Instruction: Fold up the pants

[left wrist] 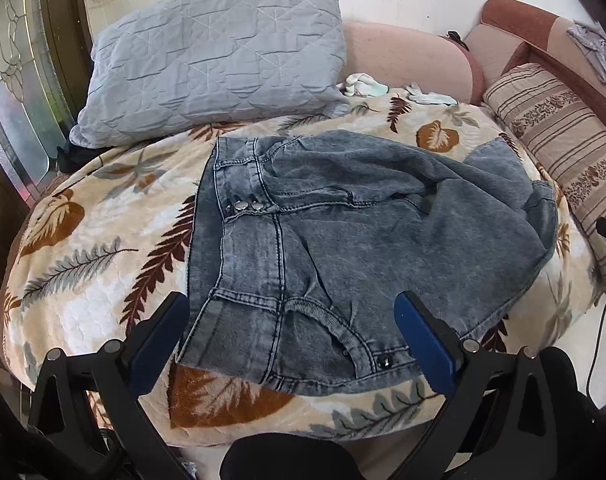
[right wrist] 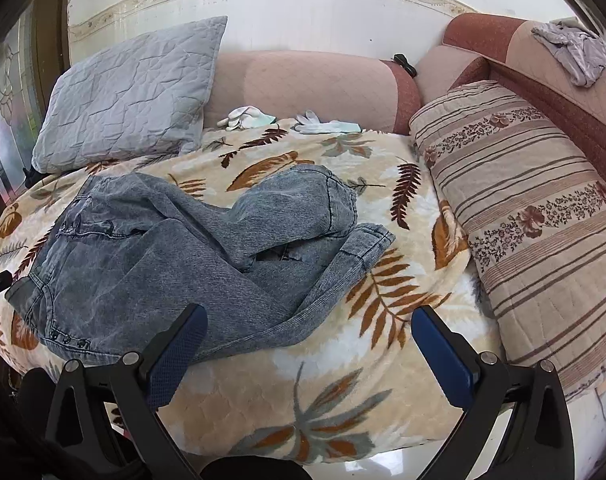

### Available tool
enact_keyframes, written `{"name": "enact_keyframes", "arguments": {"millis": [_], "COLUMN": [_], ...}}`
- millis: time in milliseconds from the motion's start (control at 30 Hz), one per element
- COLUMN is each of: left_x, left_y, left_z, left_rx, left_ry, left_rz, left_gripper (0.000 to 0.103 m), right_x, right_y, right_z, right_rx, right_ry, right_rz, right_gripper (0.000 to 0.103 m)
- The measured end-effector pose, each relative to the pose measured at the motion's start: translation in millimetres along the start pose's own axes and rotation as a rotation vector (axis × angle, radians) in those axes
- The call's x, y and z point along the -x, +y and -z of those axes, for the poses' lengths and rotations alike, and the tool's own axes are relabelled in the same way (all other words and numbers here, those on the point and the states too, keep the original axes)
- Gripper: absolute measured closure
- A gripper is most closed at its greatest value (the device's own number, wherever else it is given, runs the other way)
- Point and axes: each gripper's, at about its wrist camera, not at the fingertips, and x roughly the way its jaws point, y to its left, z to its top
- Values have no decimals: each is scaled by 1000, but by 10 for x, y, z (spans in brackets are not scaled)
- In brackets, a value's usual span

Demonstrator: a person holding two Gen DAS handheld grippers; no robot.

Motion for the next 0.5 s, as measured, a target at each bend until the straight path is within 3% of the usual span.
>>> {"name": "enact_keyframes", "arguments": {"millis": [500], "left_x": [8], "left_y": [38], "left_z": [42], "left_rx": [14], "left_ry": [15], "left_rz": [13], "left_gripper": [0], "right_x": [-38], "right_y": [63], "right_z": [47], "right_rx": [33], "right_ry": [17], "right_rz": [-22], "right_gripper": [1]}}
